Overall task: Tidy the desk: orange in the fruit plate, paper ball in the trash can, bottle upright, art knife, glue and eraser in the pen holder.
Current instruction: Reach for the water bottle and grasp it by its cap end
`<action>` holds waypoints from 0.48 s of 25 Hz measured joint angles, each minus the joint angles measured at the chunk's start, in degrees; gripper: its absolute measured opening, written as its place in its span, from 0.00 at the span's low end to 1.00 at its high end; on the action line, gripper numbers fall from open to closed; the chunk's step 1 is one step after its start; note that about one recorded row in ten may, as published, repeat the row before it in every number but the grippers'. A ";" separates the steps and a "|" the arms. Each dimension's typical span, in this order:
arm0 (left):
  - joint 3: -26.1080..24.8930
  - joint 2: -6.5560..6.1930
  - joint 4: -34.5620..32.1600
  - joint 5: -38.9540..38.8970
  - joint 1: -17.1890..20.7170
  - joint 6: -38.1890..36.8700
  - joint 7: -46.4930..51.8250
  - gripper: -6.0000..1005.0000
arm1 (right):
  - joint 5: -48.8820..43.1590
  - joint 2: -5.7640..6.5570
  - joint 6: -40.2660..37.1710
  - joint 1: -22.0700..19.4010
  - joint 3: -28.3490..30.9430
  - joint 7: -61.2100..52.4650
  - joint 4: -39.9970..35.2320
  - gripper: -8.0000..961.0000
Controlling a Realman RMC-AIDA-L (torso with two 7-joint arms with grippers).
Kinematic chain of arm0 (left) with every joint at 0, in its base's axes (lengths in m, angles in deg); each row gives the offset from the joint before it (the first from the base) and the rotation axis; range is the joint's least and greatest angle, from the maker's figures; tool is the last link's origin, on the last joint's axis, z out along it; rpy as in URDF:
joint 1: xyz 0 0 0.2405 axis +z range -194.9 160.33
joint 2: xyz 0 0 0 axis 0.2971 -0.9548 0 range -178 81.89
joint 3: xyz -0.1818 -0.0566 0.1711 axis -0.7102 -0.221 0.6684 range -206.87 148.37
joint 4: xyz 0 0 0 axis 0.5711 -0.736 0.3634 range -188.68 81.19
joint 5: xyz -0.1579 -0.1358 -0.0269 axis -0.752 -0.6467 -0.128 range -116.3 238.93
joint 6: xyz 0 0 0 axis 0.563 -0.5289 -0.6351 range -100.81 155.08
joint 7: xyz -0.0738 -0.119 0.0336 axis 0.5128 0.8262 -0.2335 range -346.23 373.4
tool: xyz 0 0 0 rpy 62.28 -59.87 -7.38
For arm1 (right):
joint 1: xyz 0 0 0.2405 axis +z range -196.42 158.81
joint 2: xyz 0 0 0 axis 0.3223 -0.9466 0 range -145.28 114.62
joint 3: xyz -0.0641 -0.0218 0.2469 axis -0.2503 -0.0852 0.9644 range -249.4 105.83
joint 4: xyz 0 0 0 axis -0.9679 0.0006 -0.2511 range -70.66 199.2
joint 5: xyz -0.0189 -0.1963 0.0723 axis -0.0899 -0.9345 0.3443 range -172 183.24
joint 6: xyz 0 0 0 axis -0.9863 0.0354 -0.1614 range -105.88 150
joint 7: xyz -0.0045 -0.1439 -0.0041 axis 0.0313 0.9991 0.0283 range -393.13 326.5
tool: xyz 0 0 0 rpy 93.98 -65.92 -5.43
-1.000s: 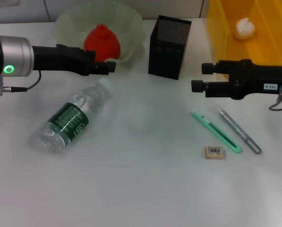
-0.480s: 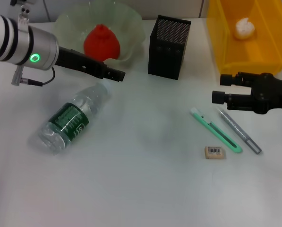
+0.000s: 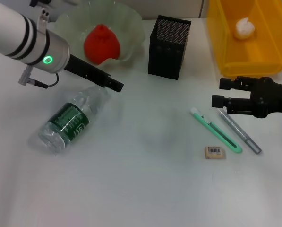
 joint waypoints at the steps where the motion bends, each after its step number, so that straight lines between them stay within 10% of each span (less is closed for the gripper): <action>1: 0.55 0.02 0.24 0.72 -0.36 0.17 0.65 0.77 | 0.00 0.00 0.07 0.00 0.00 0.00 0.01 0.80; 12: 2.65 0.33 3.49 6.52 -4.98 3.18 5.16 0.77 | 0.00 0.31 0.46 0.03 0.00 -0.01 0.01 0.80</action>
